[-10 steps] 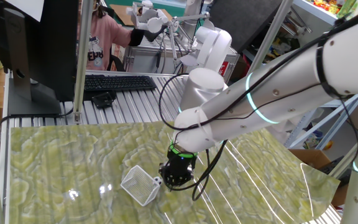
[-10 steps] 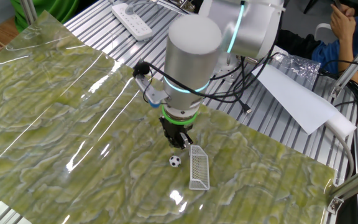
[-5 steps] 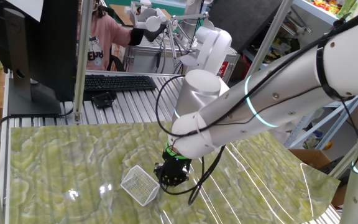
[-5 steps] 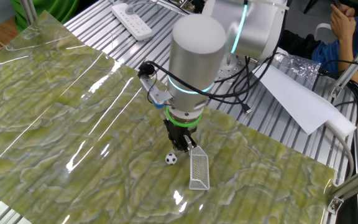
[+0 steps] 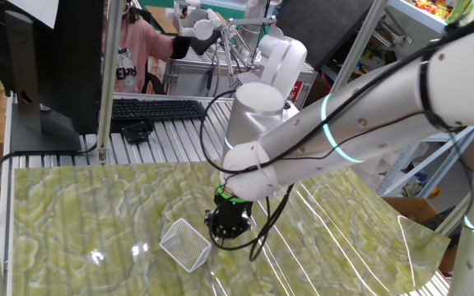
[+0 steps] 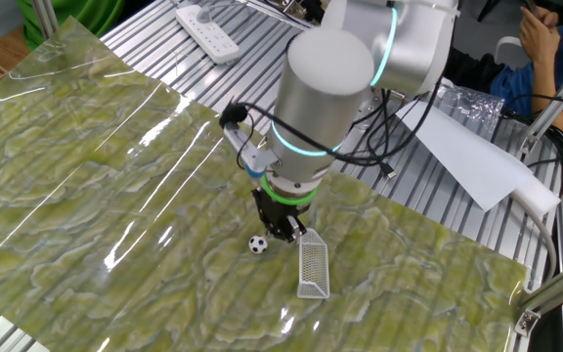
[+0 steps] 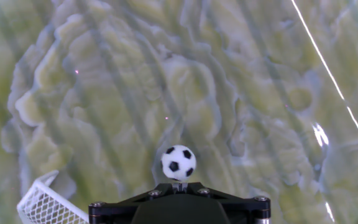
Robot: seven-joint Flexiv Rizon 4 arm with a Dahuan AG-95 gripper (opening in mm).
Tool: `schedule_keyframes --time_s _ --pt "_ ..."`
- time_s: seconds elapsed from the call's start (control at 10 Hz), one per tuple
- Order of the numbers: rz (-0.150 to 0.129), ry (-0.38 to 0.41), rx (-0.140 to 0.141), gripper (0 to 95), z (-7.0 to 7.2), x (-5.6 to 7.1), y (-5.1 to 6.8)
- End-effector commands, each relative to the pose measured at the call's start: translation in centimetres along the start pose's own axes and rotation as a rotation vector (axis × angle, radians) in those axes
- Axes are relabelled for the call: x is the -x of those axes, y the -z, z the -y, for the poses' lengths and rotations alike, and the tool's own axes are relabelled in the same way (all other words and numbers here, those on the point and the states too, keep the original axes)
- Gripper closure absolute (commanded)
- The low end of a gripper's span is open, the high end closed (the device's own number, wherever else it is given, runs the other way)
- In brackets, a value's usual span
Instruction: Push the soccer ball into the goal
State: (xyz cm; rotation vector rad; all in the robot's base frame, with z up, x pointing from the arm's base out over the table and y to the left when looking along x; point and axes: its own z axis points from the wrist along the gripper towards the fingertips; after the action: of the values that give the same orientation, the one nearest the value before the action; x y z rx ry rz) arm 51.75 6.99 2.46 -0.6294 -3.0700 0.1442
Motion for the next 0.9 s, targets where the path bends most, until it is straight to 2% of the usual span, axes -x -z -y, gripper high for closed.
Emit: schedule_keyframes --time_s 0.1,0.4,0.7,0.9 --pt "0.022 0.035 -0.045 95.0 0.2 -0.1 0.3" --pt "0.01 0.086 -0.052 95.0 1.8 0.1 0.7" --pt "0.011 0.1 -0.048 95.0 2.1 0.6 0.3" --pt "0.021 0.108 -0.048 95.0 2.1 0.7 0.3"
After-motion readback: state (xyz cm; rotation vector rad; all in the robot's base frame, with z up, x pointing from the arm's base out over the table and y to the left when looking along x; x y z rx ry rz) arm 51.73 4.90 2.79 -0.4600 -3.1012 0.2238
